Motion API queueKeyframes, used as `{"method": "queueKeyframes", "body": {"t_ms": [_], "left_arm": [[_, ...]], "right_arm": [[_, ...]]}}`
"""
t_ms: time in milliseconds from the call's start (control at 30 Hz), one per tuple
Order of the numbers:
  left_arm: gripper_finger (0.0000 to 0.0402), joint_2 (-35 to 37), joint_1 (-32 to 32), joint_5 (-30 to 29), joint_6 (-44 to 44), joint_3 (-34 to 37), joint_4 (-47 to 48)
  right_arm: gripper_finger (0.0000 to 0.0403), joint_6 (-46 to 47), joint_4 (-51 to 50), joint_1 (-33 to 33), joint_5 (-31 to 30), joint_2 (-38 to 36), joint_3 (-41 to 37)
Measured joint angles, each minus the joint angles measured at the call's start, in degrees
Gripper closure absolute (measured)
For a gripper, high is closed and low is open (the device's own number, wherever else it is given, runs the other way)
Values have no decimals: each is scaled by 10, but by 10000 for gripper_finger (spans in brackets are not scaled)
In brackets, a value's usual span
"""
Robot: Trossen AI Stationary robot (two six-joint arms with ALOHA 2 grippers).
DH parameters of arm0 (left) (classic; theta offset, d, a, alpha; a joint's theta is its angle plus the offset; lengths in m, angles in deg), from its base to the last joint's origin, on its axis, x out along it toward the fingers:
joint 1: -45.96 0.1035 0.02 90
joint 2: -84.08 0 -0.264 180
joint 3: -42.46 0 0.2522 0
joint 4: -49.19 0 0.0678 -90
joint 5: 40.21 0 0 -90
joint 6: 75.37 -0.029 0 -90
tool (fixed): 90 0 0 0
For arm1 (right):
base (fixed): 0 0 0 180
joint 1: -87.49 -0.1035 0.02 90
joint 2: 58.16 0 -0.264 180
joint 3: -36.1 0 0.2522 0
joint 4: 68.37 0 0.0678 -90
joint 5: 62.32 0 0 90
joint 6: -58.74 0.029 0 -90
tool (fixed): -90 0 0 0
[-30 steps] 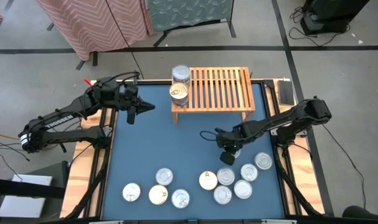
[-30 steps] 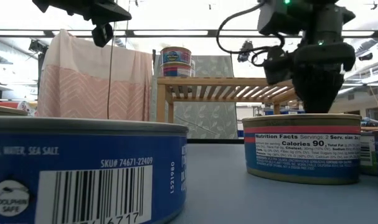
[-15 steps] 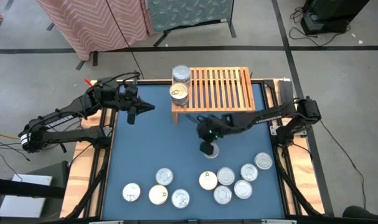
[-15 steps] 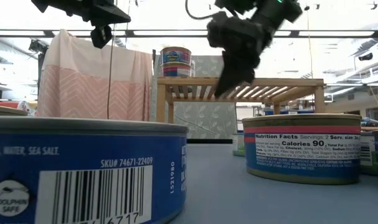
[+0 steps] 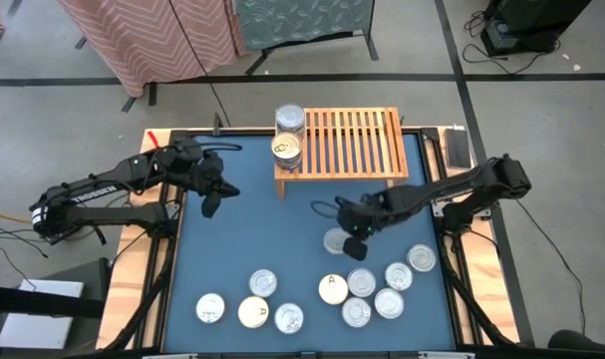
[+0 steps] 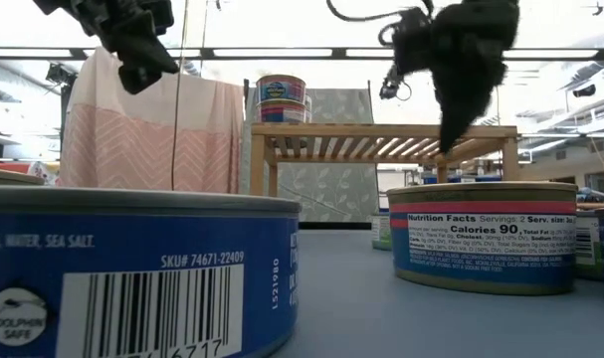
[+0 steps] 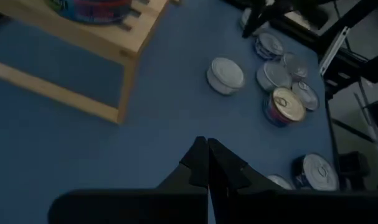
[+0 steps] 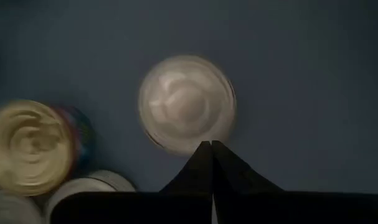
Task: Stack canned seafood by type on shelf
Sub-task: Stack the green tuna can on top of the other green tuna cans on the shelf
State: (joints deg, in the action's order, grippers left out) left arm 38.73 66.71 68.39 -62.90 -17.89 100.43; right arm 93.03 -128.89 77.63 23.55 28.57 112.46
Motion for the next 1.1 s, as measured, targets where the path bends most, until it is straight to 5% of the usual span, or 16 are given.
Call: {"method": "queueKeyframes", "body": {"t_ms": [433, 700, 933, 1100], "left_arm": [[400, -6, -10, -17, -2, 0, -22], [398, -12, -10, -35, -2, 0, -24], [397, -43, -12, -18, 11, 0, -79], [399, -100, -53, 13, -6, 0, -144]], "right_arm": [[403, 63, 85, -25, 20, 82, -57], [403, 1, 237, 9, 26, 108, -54], [403, -119, 482, 56, 23, 77, -51], [403, -92, 440, 67, 4, 67, -53]]}}
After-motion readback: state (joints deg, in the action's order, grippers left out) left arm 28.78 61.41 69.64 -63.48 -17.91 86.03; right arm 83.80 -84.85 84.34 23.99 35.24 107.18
